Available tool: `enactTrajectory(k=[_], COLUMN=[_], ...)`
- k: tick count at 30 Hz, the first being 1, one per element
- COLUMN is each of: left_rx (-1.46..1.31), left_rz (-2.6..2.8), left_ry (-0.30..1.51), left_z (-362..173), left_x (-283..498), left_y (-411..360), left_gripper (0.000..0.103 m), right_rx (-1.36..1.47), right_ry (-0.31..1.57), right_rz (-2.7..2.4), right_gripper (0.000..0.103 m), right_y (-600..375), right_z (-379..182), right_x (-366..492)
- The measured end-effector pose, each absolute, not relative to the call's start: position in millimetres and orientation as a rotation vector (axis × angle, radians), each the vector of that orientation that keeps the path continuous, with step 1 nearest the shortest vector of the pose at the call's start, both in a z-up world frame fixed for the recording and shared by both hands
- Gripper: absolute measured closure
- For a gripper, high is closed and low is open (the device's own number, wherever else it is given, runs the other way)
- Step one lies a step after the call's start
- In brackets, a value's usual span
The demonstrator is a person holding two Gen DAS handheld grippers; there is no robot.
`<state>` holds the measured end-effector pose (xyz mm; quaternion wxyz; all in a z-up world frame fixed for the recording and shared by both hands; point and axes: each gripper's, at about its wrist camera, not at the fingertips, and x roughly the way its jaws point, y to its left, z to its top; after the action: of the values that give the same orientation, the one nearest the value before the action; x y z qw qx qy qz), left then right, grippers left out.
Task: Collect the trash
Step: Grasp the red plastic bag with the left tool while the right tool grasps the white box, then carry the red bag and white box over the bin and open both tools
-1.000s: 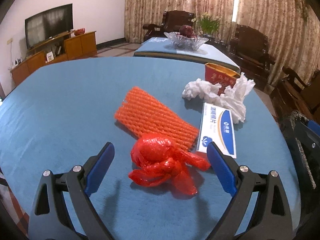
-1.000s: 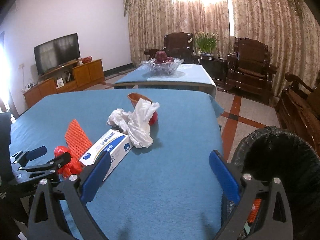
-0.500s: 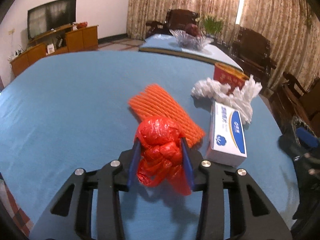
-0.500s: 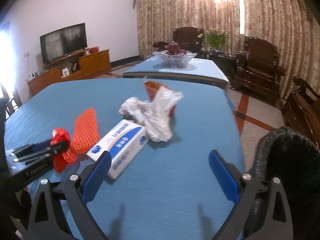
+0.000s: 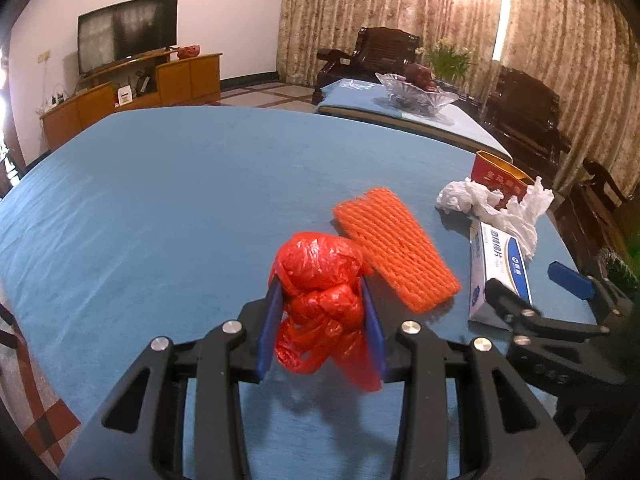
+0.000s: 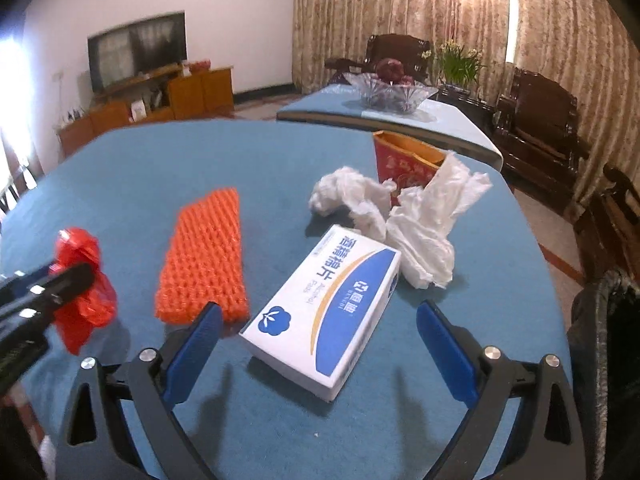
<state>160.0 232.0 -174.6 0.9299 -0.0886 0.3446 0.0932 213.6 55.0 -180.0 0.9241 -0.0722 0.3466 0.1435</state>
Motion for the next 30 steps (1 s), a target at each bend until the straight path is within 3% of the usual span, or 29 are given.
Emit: enactTrajectory(k=[21,25,27,30], left_rx=[-0.167,-0.161,-0.159,-0.152], left_rz=[0.15,0.152,0.15,0.144], left_ry=[0.701,0.695,0.692,0.685], left_z=[-173,-168,-167,-163], left_x=[162,162,161,161], left_y=[213,212,213,209], left_gripper=[0.067,0.067,0.067,0.067], right_rx=[-0.153,-0.165,-0.15,-0.147], right_ry=[0.747,0.802,0.839,0.841], right_rz=[0.284,0.311,0.334,0.35], right_gripper=[0.008,0.024,0.048,0.049], right_y=[18,24,23,20], right_z=[-181,-190,-195,-192], right_x=[223,239,243,237])
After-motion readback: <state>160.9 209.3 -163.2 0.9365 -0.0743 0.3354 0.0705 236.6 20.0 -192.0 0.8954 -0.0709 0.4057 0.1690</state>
